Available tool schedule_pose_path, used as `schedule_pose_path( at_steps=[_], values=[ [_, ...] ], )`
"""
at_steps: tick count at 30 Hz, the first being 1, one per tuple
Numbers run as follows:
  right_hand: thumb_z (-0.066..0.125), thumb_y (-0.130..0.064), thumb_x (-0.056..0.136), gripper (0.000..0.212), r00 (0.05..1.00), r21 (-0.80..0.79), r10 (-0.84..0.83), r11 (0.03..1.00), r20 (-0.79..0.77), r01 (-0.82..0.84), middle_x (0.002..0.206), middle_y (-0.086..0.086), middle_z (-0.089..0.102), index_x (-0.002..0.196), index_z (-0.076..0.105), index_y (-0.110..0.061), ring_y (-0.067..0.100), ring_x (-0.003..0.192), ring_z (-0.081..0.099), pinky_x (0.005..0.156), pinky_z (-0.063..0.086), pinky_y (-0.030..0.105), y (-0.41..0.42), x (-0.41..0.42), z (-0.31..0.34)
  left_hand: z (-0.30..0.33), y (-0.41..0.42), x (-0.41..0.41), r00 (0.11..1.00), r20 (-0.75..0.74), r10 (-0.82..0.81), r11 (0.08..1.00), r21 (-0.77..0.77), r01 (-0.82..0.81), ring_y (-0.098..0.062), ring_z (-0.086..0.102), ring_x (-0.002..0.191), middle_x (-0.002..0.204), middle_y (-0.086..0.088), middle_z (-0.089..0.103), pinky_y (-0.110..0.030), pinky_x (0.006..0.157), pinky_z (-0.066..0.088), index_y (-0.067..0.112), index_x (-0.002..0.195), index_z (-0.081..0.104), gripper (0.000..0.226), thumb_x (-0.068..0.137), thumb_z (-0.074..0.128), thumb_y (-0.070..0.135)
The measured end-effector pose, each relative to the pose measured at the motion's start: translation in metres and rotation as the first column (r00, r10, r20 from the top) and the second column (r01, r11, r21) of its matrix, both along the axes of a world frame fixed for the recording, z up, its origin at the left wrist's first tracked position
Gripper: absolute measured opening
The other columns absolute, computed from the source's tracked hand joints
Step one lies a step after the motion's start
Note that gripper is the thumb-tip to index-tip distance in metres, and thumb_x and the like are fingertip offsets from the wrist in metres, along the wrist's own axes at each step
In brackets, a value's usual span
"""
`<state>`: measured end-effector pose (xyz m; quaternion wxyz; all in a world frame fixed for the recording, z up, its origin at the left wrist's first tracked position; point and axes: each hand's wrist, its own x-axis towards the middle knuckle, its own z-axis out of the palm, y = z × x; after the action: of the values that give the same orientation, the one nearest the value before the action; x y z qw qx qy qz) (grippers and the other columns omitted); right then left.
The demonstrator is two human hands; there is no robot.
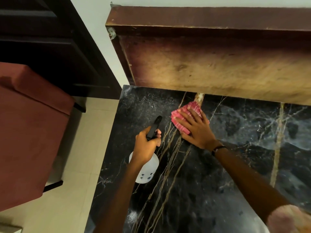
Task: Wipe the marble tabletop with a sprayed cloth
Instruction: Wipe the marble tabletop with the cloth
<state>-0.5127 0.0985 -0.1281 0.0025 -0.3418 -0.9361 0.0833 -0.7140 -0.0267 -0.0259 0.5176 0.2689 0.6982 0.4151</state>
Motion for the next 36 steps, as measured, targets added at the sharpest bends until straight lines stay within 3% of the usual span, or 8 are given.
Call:
schedule_pose_path(
  at_steps=[2, 5, 12, 17, 22, 26, 31, 36],
  values=[
    [0.028, -0.062, 0.09, 0.066, 1.0, 0.009, 0.015, 1.0, 0.002, -0.015, 0.155, 0.005, 0.03, 0.148, 0.03, -0.03, 0.032, 0.145, 0.02, 0.115, 0.01, 0.063, -0.004, 0.033, -0.003, 0.002, -0.001, 0.003, 1.0, 0.01, -0.009, 1.0, 0.002, 0.009, 0.0, 0.05, 0.043, 0.074, -0.003, 0.06, -0.01, 0.043, 0.036, 0.016, 0.078, 0.063, 0.036, 0.072, 0.051, -0.017],
    [0.021, -0.068, 0.089, 0.072, 0.989, -0.013, -0.151, 0.988, -0.009, 0.151, 0.155, 0.006, 0.031, 0.147, 0.03, -0.028, 0.031, 0.145, 0.019, 0.114, 0.01, 0.063, 0.021, 0.054, 0.002, 0.003, -0.004, 0.007, 1.0, 0.019, -0.017, 1.0, 0.003, 0.017, 0.001, 0.049, 0.041, 0.072, -0.002, 0.059, -0.01, 0.041, 0.036, 0.017, 0.078, 0.063, 0.036, 0.074, 0.051, -0.017],
    [0.008, -0.07, 0.077, 0.083, 0.888, -0.071, -0.459, 0.885, 0.032, 0.46, 0.16, 0.0, 0.015, 0.15, 0.02, -0.031, 0.032, 0.147, 0.009, 0.114, -0.001, 0.061, 0.062, 0.007, 0.01, 0.0, -0.016, 0.018, 0.999, -0.022, -0.035, 0.999, -0.008, 0.035, 0.002, 0.051, 0.044, 0.071, -0.002, 0.059, -0.007, 0.045, 0.038, 0.019, 0.077, 0.062, 0.035, 0.078, 0.052, -0.014],
    [0.023, -0.062, 0.086, 0.071, 0.976, -0.074, -0.216, 0.974, -0.023, 0.214, 0.158, 0.005, 0.023, 0.147, 0.03, -0.029, 0.033, 0.146, 0.013, 0.114, 0.005, 0.065, -0.007, -0.01, 0.01, -0.001, -0.022, 0.022, 0.999, -0.01, -0.039, 0.999, -0.022, 0.039, 0.002, 0.05, 0.044, 0.073, -0.003, 0.059, -0.007, 0.044, 0.037, 0.012, 0.079, 0.062, 0.032, 0.073, 0.05, -0.018],
    [0.028, -0.059, 0.09, 0.063, 1.0, -0.02, -0.012, 1.0, -0.001, 0.011, 0.156, 0.003, 0.028, 0.147, 0.027, -0.032, 0.032, 0.145, 0.018, 0.114, 0.012, 0.064, -0.072, 0.052, -0.001, 0.0, -0.03, 0.023, 1.0, -0.001, -0.03, 0.999, -0.032, 0.03, 0.002, 0.051, 0.041, 0.071, -0.002, 0.059, -0.007, 0.042, 0.036, 0.012, 0.078, 0.062, 0.033, 0.074, 0.049, -0.018],
    [0.023, -0.064, 0.089, 0.067, 0.993, -0.032, -0.118, 0.992, 0.016, 0.119, 0.155, 0.004, 0.031, 0.147, 0.028, -0.032, 0.031, 0.146, 0.017, 0.115, 0.01, 0.062, -0.057, 0.07, 0.005, 0.0, -0.04, 0.022, 1.0, 0.007, -0.03, 0.998, -0.052, 0.031, 0.002, 0.051, 0.04, 0.07, -0.001, 0.06, -0.008, 0.04, 0.037, 0.018, 0.077, 0.064, 0.036, 0.076, 0.05, -0.016],
    [0.023, -0.063, 0.086, 0.069, 0.936, -0.076, -0.352, 0.934, -0.01, 0.35, 0.156, 0.002, 0.028, 0.146, 0.033, -0.03, 0.032, 0.145, 0.018, 0.114, 0.004, 0.061, -0.034, 0.006, 0.011, -0.004, -0.054, 0.017, 0.999, 0.018, -0.033, 0.998, -0.06, 0.034, 0.002, 0.052, 0.043, 0.072, -0.002, 0.06, -0.01, 0.04, 0.038, 0.018, 0.079, 0.064, 0.035, 0.077, 0.051, -0.015],
    [0.028, -0.063, 0.087, 0.067, 0.973, -0.067, -0.23, 0.971, -0.017, 0.228, 0.155, 0.003, 0.031, 0.145, 0.035, -0.031, 0.033, 0.145, 0.02, 0.113, 0.009, 0.065, -0.058, -0.028, 0.007, -0.005, -0.063, 0.014, 1.0, -0.003, 0.001, 0.999, -0.045, -0.001, 0.002, 0.052, 0.042, 0.07, -0.001, 0.061, -0.01, 0.04, 0.038, 0.016, 0.076, 0.064, 0.037, 0.071, 0.051, -0.018]
  ],
)
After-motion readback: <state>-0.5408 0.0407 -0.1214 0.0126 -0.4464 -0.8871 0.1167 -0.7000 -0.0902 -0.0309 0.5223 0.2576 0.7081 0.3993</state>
